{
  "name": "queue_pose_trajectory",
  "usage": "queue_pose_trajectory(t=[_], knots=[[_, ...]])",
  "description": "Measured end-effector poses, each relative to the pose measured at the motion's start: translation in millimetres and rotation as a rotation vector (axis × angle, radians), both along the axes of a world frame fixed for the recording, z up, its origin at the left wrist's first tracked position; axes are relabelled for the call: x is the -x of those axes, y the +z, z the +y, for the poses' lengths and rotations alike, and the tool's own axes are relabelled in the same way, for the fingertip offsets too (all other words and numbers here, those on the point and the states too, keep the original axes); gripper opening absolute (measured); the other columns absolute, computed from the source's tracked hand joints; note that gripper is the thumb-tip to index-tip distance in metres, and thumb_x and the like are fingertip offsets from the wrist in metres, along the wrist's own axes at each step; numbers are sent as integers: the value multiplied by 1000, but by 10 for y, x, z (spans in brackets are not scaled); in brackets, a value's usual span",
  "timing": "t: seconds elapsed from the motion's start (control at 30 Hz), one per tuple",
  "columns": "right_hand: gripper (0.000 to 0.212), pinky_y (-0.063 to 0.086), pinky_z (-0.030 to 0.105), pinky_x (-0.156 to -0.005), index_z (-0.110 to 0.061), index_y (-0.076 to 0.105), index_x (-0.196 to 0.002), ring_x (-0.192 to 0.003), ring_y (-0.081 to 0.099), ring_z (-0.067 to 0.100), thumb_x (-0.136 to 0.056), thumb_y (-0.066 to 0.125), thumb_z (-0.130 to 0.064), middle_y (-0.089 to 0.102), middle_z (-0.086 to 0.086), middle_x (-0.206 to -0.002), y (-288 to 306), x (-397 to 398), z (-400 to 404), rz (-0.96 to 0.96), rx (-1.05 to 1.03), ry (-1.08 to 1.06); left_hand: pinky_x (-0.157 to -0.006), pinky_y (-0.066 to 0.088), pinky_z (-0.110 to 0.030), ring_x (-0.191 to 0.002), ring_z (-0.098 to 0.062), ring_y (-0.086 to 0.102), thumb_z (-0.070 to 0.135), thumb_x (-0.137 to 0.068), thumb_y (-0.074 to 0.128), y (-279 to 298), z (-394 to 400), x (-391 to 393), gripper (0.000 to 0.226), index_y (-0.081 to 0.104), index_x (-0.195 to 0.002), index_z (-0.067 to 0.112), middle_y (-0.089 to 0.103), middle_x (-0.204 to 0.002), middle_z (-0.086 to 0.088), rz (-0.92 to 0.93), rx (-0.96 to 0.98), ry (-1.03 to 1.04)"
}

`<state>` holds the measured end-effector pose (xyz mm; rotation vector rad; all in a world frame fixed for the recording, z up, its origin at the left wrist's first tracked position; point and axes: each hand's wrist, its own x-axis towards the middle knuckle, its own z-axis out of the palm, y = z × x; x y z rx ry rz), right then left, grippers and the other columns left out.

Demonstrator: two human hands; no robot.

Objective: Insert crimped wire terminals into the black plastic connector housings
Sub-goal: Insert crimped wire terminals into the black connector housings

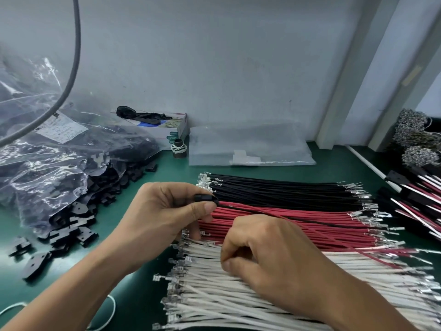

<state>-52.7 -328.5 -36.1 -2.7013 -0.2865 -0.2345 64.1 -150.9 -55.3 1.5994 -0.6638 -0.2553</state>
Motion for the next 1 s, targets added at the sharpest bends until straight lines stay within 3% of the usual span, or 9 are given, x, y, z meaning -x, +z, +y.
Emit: queue_pose_trajectory(t=[0.1,0.23,0.37,0.53,0.63,0.77,0.87,0.93,1.0], knots=[[5,42,22,-77,-34,62,-89,-89,52,-2,-88,63,-39,59,-19,-94,33,17,-20,-8,10,10,-41,41,-21,-50,-19,64,33,-74,81,-10,-1,-9,20,82,-91,23,75,-69,-9,6,1,4],[31,37,15,-70,-38,65,-95,-88,53,-5,-78,63,-64,57,-22,-93,147,67,-12,79,-16,95,-41,41,-20,-50,-18,65,36,-72,81,-8,-9,1,22,82,-91,26,76,-72,-11,11,12,17],[15,35,14,-71,-36,67,-91,-84,53,-5,-85,70,-49,59,-22,-93,139,81,69,114,-4,129,-42,41,-20,-50,-19,65,34,-74,81,-15,-8,0,19,82,-91,26,76,-71,-10,3,5,18],[27,33,12,-70,-37,66,-91,-85,55,-5,-80,67,-61,58,-23,-88,141,104,116,117,6,149,-42,43,-21,-50,-20,66,36,-74,81,-16,-16,1,21,82,-92,27,77,-75,-11,-1,5,24],[16,32,10,-69,-35,67,-91,-87,54,-5,-84,68,-49,58,-23,-90,124,98,141,118,5,147,-42,43,-21,-50,-20,65,36,-73,81,-20,-19,-1,22,82,-92,27,76,-74,-12,7,9,27],[7,47,22,-76,-36,62,-92,-84,57,-2,-88,61,-41,61,-24,-94,145,98,41,97,-57,42,-42,43,-19,-51,-20,66,29,-74,81,-5,-21,4,19,82,-92,25,77,-75,-13,30,22,22],[4,56,33,-66,-36,62,-93,-66,66,6,-94,61,-32,67,-13,-79,219,59,-85,121,-318,-73,-42,47,-20,-54,-19,68,32,-69,81,12,-14,16,25,83,-93,25,77,-73,-13,32,25,15],[11,53,30,-57,-38,64,-93,-58,61,5,-95,59,-29,66,-9,-73,245,36,-154,67,-434,-158,-42,48,-21,-55,-18,69,28,-70,81,17,-8,16,24,83,-93,23,76,-73,-14,35,33,16],[6,48,23,-61,-39,63,-91,-67,60,2,-92,58,-36,66,-17,-79,205,16,-206,-58,-356,-222,-42,48,-23,-56,-19,69,24,-71,81,18,-6,12,22,83,-93,22,77,-75,-15,42,44,6]])
